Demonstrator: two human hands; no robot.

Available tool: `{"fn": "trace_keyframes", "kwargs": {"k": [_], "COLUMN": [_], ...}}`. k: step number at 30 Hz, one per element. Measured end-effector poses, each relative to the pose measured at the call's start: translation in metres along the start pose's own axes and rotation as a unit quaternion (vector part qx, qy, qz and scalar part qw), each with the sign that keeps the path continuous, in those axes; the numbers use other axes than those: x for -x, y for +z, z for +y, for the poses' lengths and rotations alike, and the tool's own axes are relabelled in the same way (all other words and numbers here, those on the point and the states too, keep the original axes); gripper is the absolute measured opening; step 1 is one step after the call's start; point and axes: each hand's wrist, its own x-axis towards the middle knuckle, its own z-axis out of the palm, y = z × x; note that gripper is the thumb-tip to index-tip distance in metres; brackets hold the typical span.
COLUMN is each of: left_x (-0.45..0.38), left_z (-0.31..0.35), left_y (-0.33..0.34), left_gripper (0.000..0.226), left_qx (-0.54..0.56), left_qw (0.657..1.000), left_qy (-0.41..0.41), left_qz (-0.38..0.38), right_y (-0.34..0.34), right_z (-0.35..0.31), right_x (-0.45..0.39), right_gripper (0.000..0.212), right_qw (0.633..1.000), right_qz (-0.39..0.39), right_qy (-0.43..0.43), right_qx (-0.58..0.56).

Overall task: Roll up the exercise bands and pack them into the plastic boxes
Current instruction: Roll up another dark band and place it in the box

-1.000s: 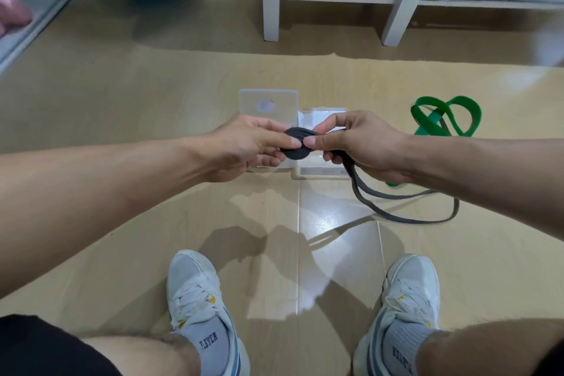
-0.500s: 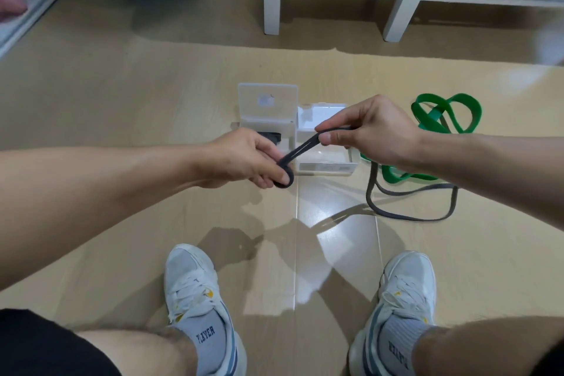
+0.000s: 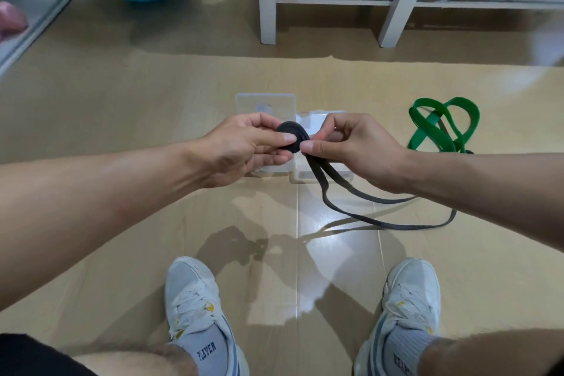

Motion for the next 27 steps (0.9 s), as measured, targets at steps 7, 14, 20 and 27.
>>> {"fn": "trace_keyframes", "kwargs": {"k": [7,14,20,27], "left_x": [0.005,0.005,0.011,0.013], "left_z": [-0.001,-0.001,0.001,-0.005], "left_y": [0.004,-0.001,-0.003,-0.011], "left_gripper": [0.022,0.024,0.016,0.014], "left_qx": [0.029,-0.056,-0.338,-0.283], "left_qw": [0.998,0.996,0.937,0.956], "left_qy": [-0.022,-0.039,-0.007,0.016], "left_qz": [-0.042,-0.061,-0.087,-0.071], "right_y": [0.001,0.000,0.005,0.009], "right_z": [-0.006,-0.005,-0.014,-0.017], "right_x": [-0.001,-0.004,0.002,0.000], "right_gripper": [0.021,0.021,0.016,0.021], "right_qw": [0.999,0.999,0.964,0.969], "right_qz": [0.009,-0.001,-0.066,-0.080], "right_qy": [0.009,0.033,-0.008,-0.017], "right_qx": [-0.040,0.016,0.259,0.235]}}
